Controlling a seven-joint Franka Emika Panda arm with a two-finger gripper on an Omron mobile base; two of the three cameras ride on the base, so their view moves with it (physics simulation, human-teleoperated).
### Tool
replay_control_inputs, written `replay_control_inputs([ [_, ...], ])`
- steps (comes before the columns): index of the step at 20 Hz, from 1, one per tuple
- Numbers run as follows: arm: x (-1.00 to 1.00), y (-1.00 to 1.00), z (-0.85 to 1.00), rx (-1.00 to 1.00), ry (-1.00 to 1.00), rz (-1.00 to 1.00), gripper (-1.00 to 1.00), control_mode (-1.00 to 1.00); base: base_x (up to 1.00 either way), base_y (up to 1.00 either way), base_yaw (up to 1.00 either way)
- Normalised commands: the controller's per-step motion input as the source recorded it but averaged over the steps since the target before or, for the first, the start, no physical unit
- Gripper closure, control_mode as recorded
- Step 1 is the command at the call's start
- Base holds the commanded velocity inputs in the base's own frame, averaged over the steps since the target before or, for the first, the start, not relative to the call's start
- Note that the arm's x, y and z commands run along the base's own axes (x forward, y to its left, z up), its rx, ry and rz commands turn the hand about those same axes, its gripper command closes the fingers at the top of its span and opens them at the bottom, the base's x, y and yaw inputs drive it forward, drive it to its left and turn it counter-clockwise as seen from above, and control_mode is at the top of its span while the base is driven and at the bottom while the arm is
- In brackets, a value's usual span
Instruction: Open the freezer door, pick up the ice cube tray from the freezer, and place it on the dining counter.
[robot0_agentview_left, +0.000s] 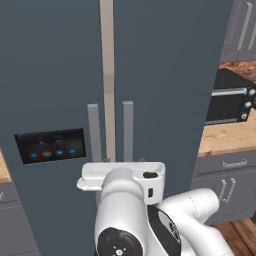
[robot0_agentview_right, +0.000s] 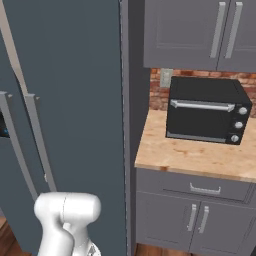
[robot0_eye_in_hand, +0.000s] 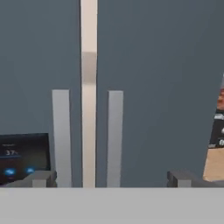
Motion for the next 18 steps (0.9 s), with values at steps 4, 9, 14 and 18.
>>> replay_control_inputs([
  [4, 0.62, -0.08, -0.15, 0.01, -0.2, 0.01, -1.0, -1.0, 0.0, 0.0, 0.0],
  [9, 0.5, 0.0, -0.26, 0.0, -0.21, 0.03, -1.0, -1.0, 0.0, 0.0, 0.0],
  [14, 0.33, 0.0, -0.29, 0.0, -0.18, 0.03, -1.0, -1.0, 0.0, 0.0, 0.0],
  [18, 0.31, 0.0, -0.21, 0.0, -0.13, 0.02, -1.0, -1.0, 0.0, 0.0, 0.0],
])
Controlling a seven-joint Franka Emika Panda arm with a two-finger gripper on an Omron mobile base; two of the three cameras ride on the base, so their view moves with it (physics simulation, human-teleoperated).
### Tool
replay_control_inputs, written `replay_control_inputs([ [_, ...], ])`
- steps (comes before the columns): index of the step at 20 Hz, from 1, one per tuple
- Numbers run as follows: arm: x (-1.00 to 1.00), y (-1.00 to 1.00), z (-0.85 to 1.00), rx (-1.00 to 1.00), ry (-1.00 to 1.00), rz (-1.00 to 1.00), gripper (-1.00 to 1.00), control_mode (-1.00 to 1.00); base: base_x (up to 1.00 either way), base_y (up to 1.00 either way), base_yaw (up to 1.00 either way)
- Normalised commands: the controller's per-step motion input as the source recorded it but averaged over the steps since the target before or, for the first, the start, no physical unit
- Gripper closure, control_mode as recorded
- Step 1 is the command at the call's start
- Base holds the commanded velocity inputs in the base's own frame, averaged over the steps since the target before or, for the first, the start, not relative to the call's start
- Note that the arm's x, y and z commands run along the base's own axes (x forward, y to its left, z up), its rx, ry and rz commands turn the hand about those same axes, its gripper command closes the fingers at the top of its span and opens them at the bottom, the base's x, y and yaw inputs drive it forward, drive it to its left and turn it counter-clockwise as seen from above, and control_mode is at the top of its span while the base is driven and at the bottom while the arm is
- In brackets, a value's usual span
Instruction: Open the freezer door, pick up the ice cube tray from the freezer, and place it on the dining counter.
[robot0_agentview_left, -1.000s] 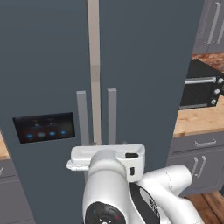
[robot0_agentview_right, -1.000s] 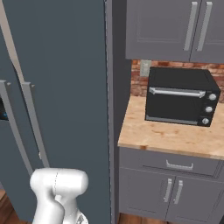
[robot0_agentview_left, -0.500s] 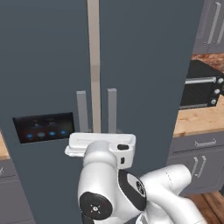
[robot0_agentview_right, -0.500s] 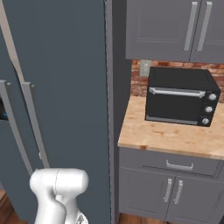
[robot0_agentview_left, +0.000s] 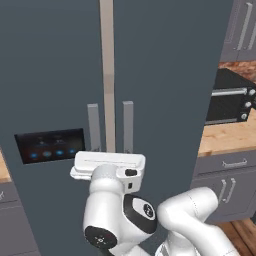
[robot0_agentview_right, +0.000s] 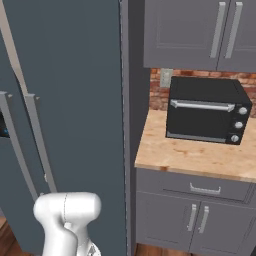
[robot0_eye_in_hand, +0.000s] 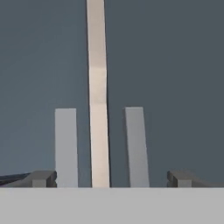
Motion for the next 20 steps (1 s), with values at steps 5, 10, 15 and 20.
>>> replay_control_inputs([
  [5, 0.32, 0.0, -0.27, 0.0, -0.12, 0.05, -1.0, -1.0, 0.0, 0.0, 0.0],
  [10, 0.29, 0.0, -0.19, 0.0, -0.09, 0.05, -1.0, -1.0, 0.0, 0.0, 0.0],
  [15, 0.4, 0.13, -0.07, 0.0, -0.05, 0.03, -1.0, -1.0, 0.0, 0.0, 0.0],
  [20, 0.39, 0.25, 0.0, 0.0, -0.01, 0.0, -1.0, -1.0, 0.0, 0.0, 0.0],
])
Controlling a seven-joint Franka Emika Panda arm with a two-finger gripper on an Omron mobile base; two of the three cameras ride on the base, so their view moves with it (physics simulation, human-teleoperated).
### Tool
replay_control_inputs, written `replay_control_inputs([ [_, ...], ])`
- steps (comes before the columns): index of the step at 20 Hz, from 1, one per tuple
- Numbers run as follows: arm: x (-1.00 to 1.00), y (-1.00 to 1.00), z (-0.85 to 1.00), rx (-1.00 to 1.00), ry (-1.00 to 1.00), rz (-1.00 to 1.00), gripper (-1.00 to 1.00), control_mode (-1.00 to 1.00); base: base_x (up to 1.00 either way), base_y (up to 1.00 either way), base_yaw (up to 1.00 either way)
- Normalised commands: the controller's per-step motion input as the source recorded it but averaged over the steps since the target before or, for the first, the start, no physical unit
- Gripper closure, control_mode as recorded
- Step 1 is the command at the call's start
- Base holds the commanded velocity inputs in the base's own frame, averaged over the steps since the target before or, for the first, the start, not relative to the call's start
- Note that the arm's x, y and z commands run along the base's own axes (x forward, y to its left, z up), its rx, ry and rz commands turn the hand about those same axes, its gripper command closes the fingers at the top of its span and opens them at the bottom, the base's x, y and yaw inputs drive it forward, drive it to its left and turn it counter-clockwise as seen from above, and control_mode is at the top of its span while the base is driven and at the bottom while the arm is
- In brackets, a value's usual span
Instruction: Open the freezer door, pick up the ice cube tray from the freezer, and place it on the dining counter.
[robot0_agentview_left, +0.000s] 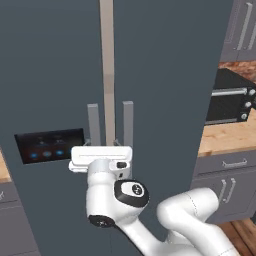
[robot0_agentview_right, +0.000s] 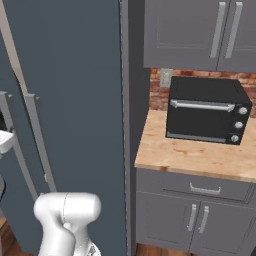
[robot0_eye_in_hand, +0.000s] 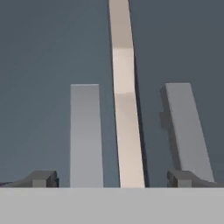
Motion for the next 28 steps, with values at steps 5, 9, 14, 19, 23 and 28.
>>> replay_control_inputs([
  [5, 0.23, 0.26, -0.02, 0.0, -0.01, 0.0, -1.0, -1.0, 0.0, 0.0, 0.0],
  [9, 0.16, 0.23, -0.01, 0.0, -0.02, 0.0, -1.0, -1.0, 0.0, 0.0, 0.0],
  [14, 0.27, 0.07, 0.0, 0.0, -0.02, 0.0, -1.0, -1.0, 0.0, 0.0, 0.0],
  [19, 0.3, 0.0, 0.0, 0.0, -0.02, 0.0, -1.0, -1.0, 0.0, 0.0, 0.0],
  [23, 0.2, -0.1, -0.03, 0.0, -0.03, 0.0, -1.0, -1.0, 0.0, 0.0, 0.0],
  [28, 0.15, -0.06, -0.04, 0.0, -0.02, 0.0, -1.0, -1.0, 0.0, 0.0, 0.0],
])
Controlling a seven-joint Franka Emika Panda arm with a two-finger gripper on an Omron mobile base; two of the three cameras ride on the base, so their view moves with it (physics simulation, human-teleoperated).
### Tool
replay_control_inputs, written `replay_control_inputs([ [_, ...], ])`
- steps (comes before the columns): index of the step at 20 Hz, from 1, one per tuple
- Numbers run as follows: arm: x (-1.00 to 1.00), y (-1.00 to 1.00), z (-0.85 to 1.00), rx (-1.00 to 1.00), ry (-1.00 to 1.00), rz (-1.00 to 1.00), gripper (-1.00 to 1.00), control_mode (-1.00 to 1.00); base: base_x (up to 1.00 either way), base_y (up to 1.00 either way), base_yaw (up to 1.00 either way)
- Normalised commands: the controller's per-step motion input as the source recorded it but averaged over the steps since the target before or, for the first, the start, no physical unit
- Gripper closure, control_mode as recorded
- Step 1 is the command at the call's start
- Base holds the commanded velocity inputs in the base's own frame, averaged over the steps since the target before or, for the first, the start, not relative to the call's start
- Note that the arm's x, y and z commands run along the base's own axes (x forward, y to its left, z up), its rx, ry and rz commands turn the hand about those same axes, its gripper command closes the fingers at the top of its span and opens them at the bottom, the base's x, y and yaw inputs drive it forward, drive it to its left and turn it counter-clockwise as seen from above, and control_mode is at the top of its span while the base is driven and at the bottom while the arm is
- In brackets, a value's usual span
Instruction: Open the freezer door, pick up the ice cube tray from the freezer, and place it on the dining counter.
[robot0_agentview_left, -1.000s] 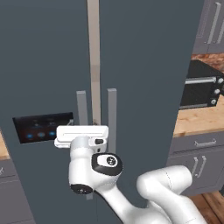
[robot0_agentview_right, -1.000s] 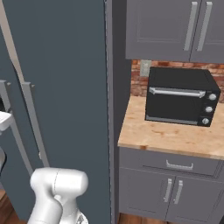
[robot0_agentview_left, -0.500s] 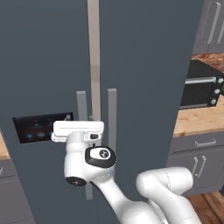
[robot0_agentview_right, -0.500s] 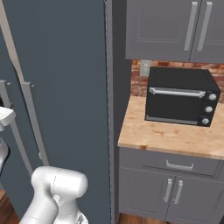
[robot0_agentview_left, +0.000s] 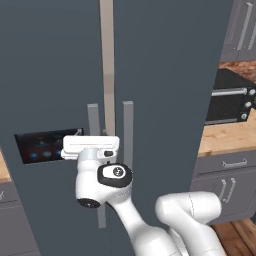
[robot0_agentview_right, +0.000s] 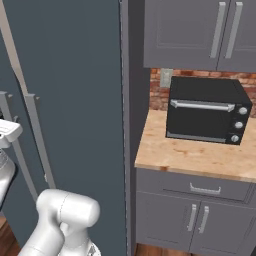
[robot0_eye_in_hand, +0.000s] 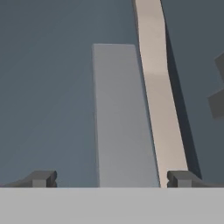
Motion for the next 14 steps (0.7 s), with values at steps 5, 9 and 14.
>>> replay_control_inputs([
  [5, 0.12, -0.02, -0.02, 0.0, -0.01, 0.0, -1.0, -1.0, 0.0, 0.0, 0.0],
  [9, 0.08, 0.0, -0.01, 0.0, 0.0, 0.0, 1.0, -1.0, 0.0, 0.0, 0.0],
  [14, 0.0, 0.0, 0.0, 0.0, 0.0, 0.0, 1.0, -1.0, 0.0, 0.0, 0.0],
])
